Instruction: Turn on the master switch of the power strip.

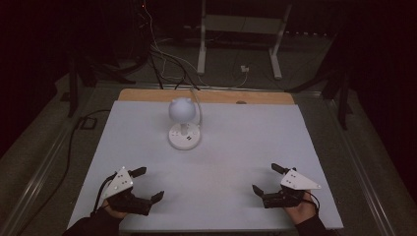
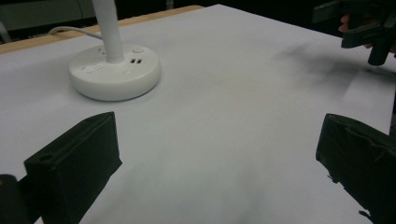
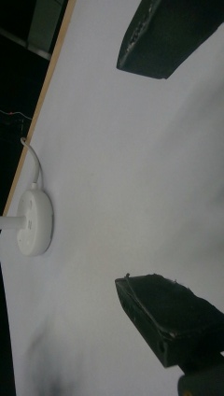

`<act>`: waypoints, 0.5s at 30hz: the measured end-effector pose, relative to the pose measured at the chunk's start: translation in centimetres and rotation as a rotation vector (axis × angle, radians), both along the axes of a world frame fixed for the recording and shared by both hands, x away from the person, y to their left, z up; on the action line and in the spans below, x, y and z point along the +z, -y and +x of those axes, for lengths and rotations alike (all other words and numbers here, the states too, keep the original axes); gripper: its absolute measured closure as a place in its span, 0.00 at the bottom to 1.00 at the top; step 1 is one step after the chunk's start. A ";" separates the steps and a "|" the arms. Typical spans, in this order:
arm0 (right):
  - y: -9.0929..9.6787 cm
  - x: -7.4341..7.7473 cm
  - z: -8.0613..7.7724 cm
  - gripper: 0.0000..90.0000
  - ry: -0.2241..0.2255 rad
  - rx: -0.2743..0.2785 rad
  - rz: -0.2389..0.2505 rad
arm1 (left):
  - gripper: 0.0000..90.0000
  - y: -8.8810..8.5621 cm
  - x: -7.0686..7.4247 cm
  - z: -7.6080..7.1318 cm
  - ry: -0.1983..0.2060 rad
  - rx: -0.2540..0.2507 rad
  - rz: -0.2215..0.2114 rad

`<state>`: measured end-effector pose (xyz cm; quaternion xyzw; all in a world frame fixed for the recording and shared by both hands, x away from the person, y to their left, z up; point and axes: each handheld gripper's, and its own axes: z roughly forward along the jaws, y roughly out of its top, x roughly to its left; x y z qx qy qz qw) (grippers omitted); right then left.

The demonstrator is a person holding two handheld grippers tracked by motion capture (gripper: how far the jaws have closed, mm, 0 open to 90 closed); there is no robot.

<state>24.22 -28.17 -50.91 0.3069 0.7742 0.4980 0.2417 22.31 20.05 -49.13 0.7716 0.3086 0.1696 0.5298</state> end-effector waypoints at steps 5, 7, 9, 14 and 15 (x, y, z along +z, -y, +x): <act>-0.1 0.1 -0.1 0.00 -0.001 -0.003 0.002 | 0.00 0.2 1.5 0.8 0.024 -0.006 0.005; -0.1 0.0 -0.1 0.00 0.000 -0.004 -0.005 | 0.00 0.3 2.1 1.0 0.035 -0.009 0.015; -0.2 0.1 -0.1 0.00 -0.001 -0.001 -0.007 | 0.00 0.4 2.7 1.2 0.049 -0.004 0.017; -0.2 0.1 -0.2 0.00 -0.001 0.000 -0.008 | 0.00 0.8 3.8 1.8 0.057 -0.004 0.023; -0.2 0.1 -0.2 0.00 0.001 -0.001 -0.006 | 0.00 0.9 4.0 1.8 0.057 -0.006 0.019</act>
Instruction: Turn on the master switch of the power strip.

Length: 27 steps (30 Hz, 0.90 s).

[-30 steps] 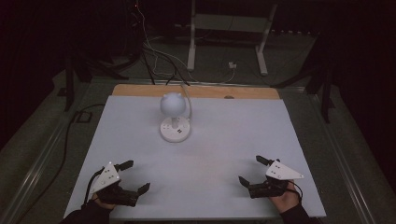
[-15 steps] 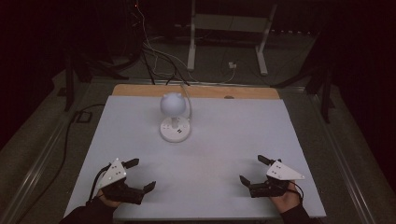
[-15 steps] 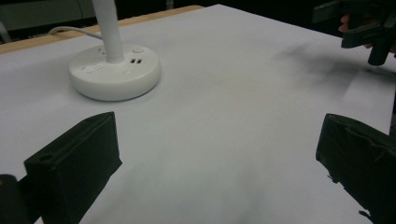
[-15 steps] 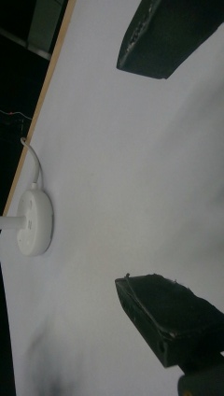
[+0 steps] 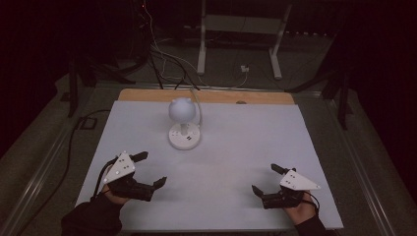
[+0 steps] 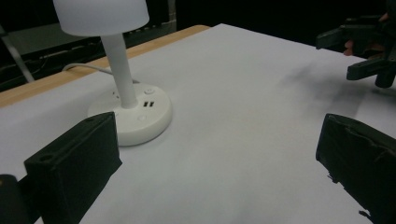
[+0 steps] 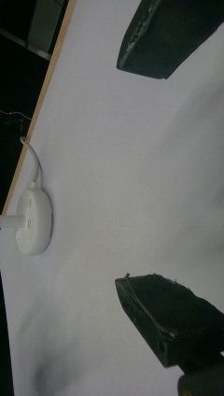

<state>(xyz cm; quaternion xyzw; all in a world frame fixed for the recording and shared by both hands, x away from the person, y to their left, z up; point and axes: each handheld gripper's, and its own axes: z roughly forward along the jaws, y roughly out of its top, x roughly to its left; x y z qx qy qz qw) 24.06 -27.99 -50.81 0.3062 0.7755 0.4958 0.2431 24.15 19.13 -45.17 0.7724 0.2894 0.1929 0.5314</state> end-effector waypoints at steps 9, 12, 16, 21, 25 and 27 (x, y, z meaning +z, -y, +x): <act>0.0 0.1 0.0 0.00 0.003 0.001 0.008 | 0.00 1.4 1.2 0.6 0.014 -0.009 -0.014; 0.1 0.1 0.0 0.00 0.006 -0.003 0.015 | 0.00 2.1 1.3 0.9 0.012 -0.019 -0.018; 0.1 0.1 0.0 0.00 0.005 -0.003 0.015 | 0.00 3.1 1.1 1.2 0.023 -0.026 -0.002; 0.1 0.1 0.0 0.00 -0.001 -0.004 0.017 | 0.00 4.4 1.1 2.0 0.017 -0.022 -0.005; 0.1 0.1 0.0 0.00 -0.003 -0.004 0.021 | 0.00 5.0 1.0 2.4 0.017 -0.018 -0.005; 0.1 0.1 0.0 0.00 -0.003 -0.004 0.022 | 0.00 5.4 1.0 2.7 0.016 -0.018 -0.008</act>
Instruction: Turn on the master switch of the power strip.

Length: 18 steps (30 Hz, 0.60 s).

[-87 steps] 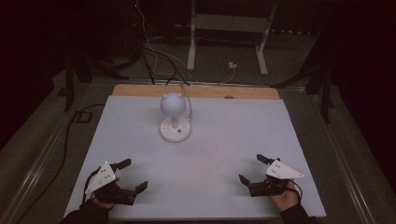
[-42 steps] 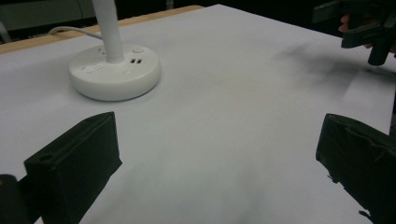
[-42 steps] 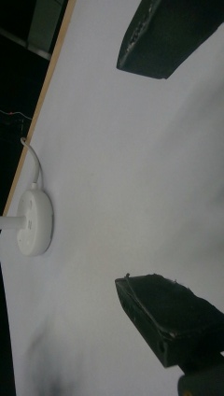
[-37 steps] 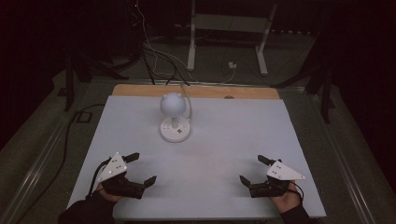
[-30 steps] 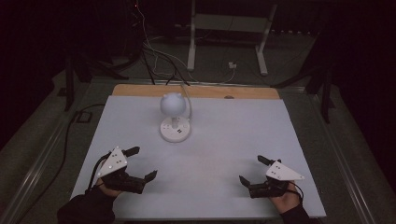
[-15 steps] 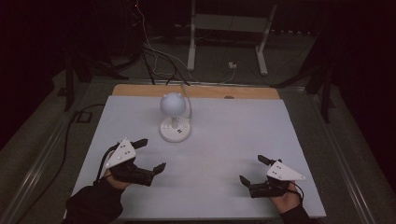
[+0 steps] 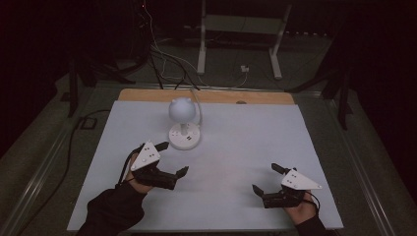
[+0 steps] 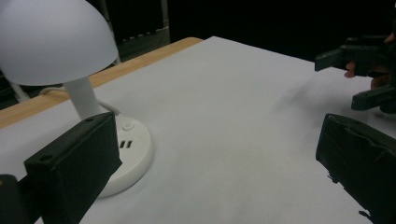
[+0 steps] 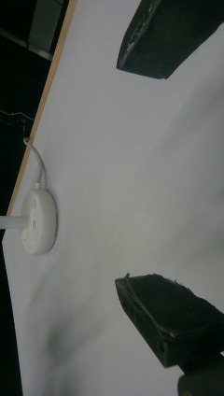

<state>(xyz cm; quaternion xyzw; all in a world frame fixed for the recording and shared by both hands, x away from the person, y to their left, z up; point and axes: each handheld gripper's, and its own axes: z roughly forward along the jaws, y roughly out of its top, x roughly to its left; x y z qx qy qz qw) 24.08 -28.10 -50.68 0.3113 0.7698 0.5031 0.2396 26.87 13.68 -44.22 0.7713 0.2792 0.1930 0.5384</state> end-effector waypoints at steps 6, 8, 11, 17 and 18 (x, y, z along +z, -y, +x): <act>0.0 0.0 0.1 0.00 -0.001 0.002 0.002 | 0.00 1.4 -0.1 0.6 -0.003 0.000 0.020; 0.1 0.0 0.0 0.00 -0.001 0.002 0.003 | 0.00 1.9 -0.1 0.9 -0.007 -0.001 0.019; 0.1 0.0 0.0 0.00 -0.004 0.003 0.011 | 0.00 2.6 -0.5 1.3 -0.013 0.014 0.019; 0.1 0.0 0.0 0.00 -0.005 0.006 0.012 | 0.00 4.0 -1.0 2.1 -0.006 0.037 0.009; 0.1 0.1 0.0 0.00 -0.003 0.005 0.012 | 0.00 4.2 -1.0 2.2 -0.006 0.048 0.010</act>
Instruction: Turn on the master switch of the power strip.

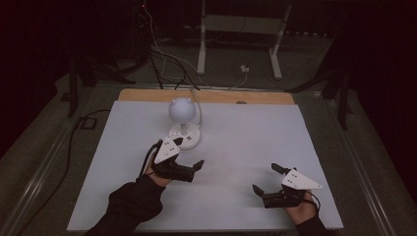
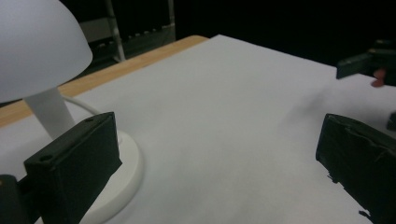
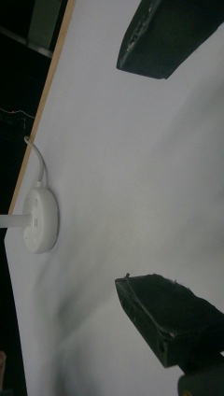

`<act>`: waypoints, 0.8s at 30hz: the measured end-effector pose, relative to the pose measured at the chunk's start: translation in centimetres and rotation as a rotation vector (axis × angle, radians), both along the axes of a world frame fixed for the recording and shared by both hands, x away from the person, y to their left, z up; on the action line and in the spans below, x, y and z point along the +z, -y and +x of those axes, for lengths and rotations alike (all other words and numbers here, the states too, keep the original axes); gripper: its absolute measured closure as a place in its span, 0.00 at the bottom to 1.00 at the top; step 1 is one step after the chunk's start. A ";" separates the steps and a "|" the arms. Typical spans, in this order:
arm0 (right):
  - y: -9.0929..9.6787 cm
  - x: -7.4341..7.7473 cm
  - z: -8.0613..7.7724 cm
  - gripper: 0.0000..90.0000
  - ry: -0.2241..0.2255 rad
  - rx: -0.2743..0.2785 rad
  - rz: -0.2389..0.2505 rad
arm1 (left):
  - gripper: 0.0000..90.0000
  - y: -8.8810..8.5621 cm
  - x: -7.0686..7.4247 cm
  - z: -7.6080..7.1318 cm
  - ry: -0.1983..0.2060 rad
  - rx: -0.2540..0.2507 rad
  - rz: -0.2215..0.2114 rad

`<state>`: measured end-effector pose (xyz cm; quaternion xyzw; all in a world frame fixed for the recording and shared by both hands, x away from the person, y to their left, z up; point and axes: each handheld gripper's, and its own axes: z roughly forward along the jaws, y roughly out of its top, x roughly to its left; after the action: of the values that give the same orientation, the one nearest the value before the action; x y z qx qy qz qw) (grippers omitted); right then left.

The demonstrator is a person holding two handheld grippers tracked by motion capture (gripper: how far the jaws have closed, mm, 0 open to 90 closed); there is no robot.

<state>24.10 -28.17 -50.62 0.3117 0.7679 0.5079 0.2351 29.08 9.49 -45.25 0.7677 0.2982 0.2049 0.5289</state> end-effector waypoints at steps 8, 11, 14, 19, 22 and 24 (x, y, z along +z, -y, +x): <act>0.0 0.0 0.0 0.00 0.002 0.001 0.002 | 0.00 1.5 -0.2 0.9 0.037 0.100 0.012; 0.0 0.0 0.0 0.00 0.002 0.002 0.004 | 0.00 2.1 -0.5 1.4 0.037 0.113 0.015; 0.1 0.1 0.0 0.00 0.002 0.002 0.006 | 0.00 2.7 -0.9 2.0 0.029 0.120 0.023; 0.0 0.1 0.0 0.00 0.001 0.004 0.007 | 0.00 3.4 -1.6 2.9 0.015 0.149 0.044; 0.0 0.1 0.0 0.00 0.000 0.005 0.006 | 0.01 3.7 -1.7 3.5 0.020 0.166 0.053; 0.0 0.0 0.0 0.00 -0.002 0.005 0.006 | 0.02 3.7 -1.8 4.0 0.011 0.171 0.055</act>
<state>24.08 -28.21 -50.58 0.3107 0.7674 0.5105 0.2322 33.09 5.77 -47.05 0.7524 0.3540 0.2620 0.4898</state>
